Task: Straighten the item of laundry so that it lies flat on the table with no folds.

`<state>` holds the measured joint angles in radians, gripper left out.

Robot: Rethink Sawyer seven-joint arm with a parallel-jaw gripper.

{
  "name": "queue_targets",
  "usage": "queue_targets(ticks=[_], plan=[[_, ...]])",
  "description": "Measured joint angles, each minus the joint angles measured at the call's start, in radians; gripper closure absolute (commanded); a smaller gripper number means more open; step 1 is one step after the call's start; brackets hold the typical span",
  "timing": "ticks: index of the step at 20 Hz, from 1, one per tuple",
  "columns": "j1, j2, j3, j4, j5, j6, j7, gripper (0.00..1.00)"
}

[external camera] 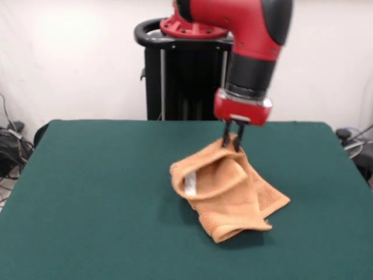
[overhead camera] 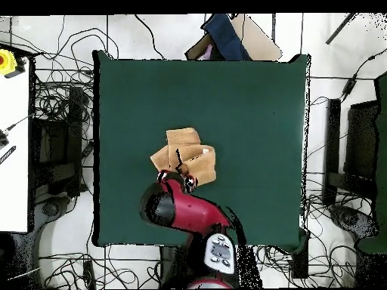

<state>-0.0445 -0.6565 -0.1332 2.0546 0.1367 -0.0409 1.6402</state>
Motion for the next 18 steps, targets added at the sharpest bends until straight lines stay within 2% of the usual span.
queue_targets(ticks=[1,7,11,18], plan=[[-0.044,-0.027,0.011,0.034,-0.033,0.000,0.000,1.00],[-0.136,-0.056,0.036,0.099,-0.118,0.000,0.000,1.00],[-0.198,-0.044,0.063,0.148,-0.199,-0.018,0.000,1.00],[-0.277,0.026,0.068,0.240,-0.384,-0.162,0.000,1.00]])
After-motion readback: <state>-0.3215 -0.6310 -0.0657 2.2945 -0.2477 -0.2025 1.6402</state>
